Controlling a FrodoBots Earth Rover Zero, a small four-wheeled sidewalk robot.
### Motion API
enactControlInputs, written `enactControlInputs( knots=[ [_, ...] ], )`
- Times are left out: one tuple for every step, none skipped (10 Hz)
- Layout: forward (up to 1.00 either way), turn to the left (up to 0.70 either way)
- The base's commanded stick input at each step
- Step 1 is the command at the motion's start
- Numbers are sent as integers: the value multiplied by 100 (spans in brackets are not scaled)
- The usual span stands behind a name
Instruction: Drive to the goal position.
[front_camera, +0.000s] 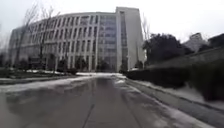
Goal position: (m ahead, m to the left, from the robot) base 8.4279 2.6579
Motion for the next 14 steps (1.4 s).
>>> enactControlInputs(
  knots=[
    [100, 0],
    [100, 0],
    [100, 0],
    [100, 0],
    [100, 0],
    [100, 0],
    [100, 0],
    [100, 0],
    [100, 0],
    [100, 0],
    [100, 0],
    [100, 0],
    [100, 0],
    [100, 0]
  ],
)
